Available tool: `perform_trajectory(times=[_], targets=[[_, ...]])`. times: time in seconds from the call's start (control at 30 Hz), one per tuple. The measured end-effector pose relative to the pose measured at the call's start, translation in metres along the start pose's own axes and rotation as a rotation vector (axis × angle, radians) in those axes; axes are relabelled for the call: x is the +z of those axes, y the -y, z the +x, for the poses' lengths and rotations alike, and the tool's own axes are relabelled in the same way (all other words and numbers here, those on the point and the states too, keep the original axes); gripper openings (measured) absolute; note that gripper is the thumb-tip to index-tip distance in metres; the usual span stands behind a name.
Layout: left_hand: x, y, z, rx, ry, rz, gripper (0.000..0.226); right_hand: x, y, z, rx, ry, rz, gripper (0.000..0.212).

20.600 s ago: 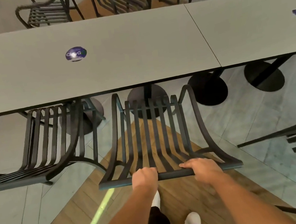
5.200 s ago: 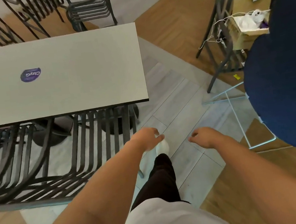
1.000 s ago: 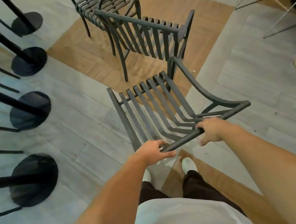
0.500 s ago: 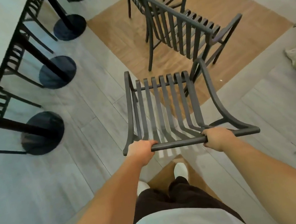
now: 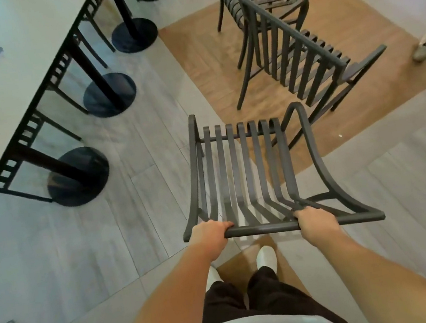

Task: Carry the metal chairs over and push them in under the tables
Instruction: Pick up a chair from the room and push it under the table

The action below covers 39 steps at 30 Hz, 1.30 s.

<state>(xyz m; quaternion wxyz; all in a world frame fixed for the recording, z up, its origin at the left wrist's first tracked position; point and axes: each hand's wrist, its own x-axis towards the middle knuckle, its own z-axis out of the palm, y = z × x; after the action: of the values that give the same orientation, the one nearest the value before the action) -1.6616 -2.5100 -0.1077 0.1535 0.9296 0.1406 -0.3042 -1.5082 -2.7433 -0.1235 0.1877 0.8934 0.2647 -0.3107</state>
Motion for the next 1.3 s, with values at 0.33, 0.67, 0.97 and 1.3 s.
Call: perform_trajectory(times=[0.33,0.67,0.97,1.3], targets=[[0.013,0.044,-0.013,-0.107,-0.007,-0.108,0.042,-0.024,0.044,0.024,-0.090,-0.082,-0.037,0.026],[0.013,0.041,-0.004,-0.300,-0.104,-0.245,0.045,-0.073,0.052,0.083,-0.287,-0.159,-0.201,0.024],[0.002,-0.003,0.024,-0.591,-0.188,-0.392,0.046,-0.136,0.043,0.146,-0.552,-0.169,-0.414,0.027],[0.013,-0.058,0.035,-0.771,-0.227,-0.533,0.050,-0.164,0.040,0.174,-0.724,-0.187,-0.549,0.024]])
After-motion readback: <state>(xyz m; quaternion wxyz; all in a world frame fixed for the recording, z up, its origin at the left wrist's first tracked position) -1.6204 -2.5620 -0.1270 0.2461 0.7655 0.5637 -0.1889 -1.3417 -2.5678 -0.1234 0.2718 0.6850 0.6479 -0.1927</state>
